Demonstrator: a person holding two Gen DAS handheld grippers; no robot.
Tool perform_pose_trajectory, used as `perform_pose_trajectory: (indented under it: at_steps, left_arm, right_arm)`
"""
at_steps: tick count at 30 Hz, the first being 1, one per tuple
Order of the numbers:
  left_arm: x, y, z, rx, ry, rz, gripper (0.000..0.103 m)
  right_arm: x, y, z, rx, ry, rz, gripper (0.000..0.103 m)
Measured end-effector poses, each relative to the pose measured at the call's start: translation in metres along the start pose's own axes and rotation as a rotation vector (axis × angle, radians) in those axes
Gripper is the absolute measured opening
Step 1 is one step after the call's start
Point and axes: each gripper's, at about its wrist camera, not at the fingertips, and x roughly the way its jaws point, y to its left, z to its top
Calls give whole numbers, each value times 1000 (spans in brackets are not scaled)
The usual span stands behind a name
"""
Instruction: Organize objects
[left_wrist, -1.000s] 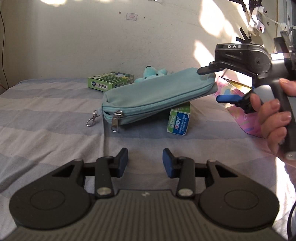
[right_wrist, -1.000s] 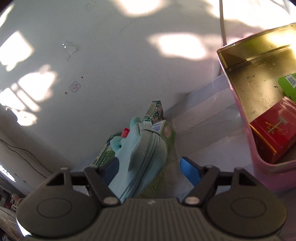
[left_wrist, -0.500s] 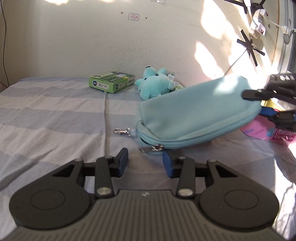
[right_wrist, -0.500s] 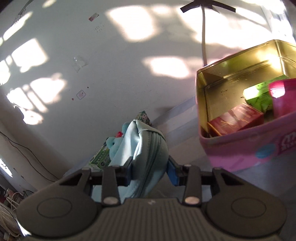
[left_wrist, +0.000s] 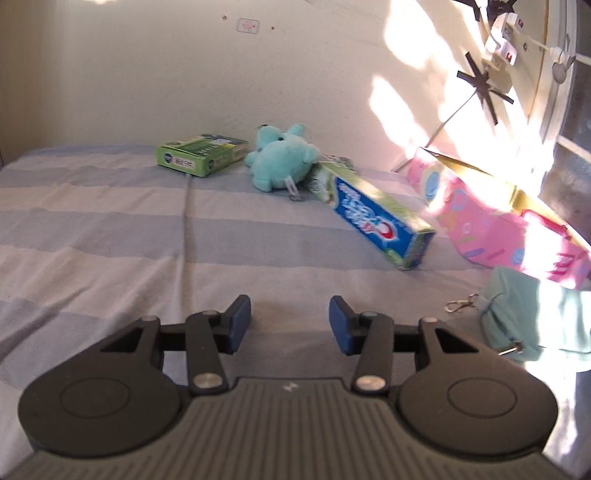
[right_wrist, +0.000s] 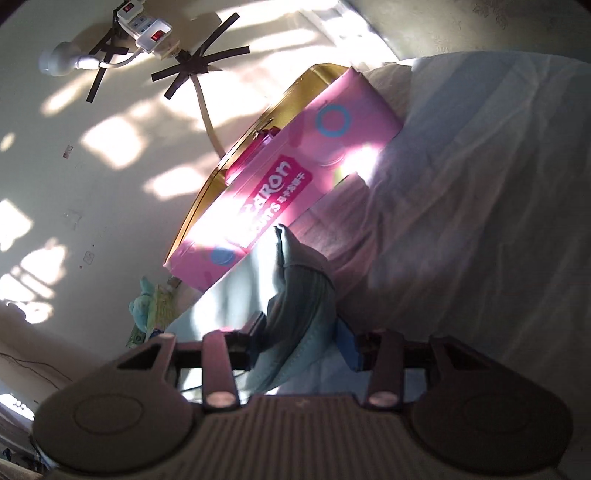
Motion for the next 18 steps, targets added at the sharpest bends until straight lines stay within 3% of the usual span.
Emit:
perform_pose_trajectory:
  at_steps: [3,7,12,14,16,17,18]
  left_arm:
    - [-7,-26,3,12,16,-137,49]
    - [-5,-67,7,66,60,-265,49]
    - [17,-106,10,83,146,-368,50]
    - [27,-119,8,107,166,-368,59]
    - [35,-128,3,145,162,-333,61]
    - [35,-130,0,156,148,-320,58]
    - [32,-132,-4,177,123,-293,55]
  right_arm:
    - [-19,14,-3,-212,-134,-91,68]
    - [-24,32,-9,-399,-175,-106,69]
    - [-15,30,-13,-467,-144,-106,68]
    - [-11,26,-13,-465,-122,-89,68]
    - [-4,22,-15,-469,-72,-76,67]
    - [1,21,-15,-473,-41,-67,54]
    - [2,19,-17,-473,-43,-60,54]
